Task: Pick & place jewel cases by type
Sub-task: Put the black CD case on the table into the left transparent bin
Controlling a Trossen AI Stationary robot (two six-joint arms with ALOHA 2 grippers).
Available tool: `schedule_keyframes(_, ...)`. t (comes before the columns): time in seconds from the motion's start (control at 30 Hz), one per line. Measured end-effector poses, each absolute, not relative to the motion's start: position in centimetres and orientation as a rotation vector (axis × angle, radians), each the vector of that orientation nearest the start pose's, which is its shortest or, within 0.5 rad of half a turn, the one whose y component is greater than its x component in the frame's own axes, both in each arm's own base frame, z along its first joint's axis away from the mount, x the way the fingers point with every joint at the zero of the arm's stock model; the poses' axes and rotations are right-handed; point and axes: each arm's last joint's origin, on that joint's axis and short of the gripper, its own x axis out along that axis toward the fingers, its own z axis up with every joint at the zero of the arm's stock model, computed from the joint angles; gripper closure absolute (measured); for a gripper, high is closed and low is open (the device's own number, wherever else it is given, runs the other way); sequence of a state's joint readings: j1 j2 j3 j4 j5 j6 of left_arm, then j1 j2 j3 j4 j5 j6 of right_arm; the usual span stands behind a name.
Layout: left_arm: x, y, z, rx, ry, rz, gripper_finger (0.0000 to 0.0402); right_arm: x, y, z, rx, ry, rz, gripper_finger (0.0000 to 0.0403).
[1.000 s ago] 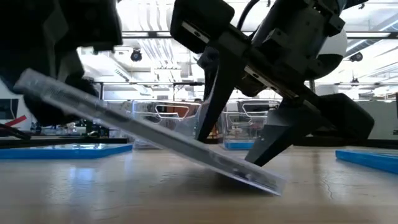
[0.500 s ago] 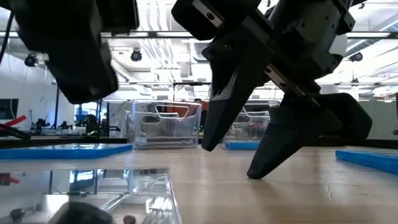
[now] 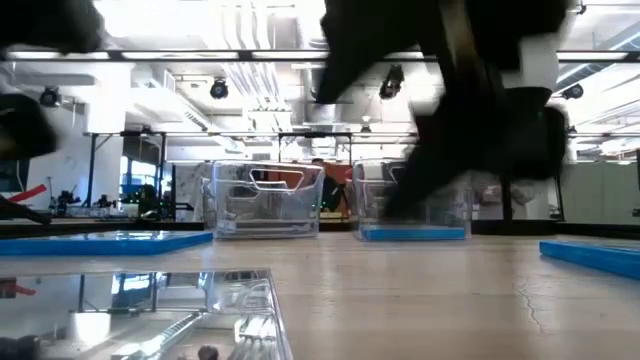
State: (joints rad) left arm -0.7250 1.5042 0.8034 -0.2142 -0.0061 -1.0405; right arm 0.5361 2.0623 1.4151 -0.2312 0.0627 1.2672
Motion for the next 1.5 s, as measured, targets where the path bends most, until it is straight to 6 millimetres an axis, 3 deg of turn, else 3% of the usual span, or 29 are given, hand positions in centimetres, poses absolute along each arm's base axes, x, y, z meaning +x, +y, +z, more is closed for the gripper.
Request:
schedule_keyframes(0.1,20.5,-20.2,16.9,-0.703,1.119,-0.203,0.0401,38.8,22.5,17.4,0.888,0.935,0.018,0.0179)
schedule_keyframes(0.27,20.1,-21.9,15.4,-0.881,1.085,-0.275,0.0401,39.3,21.9,15.7,0.867,1.014,0.046,0.0179)
schedule_keyframes(0.57,22.5,-24.1,12.9,-0.938,1.043,-0.295,0.0401,39.7,22.0,14.9,0.916,1.128,0.235,0.0179)
schedule_keyframes(0.8,24.6,-23.4,11.9,-0.905,1.015,-0.244,0.0401,39.7,22.0,14.8,0.931,1.13,0.215,0.0179)
schedule_keyframes(1.1,28.4,-18.8,12.2,-0.778,0.772,-0.096,0.0401,39.2,21.2,13.8,0.938,1.118,0.012,0.0179)
schedule_keyframes(1.33,27.9,-17.7,14.2,-0.746,0.759,-0.076,0.0401,38.8,21.1,14.6,0.955,1.077,-0.079,0.0179)
schedule_keyframes(1.4,27.7,-17.6,14.7,-0.744,0.753,-0.068,0.0401,38.4,20.8,15.2,0.935,1.039,-0.184,0.0179)
schedule_keyframes(1.5,27.7,-17.2,15.8,-0.762,0.697,-0.043,0.0401,36.3,19.4,16.3,0.863,1.025,-0.481,0.0179)
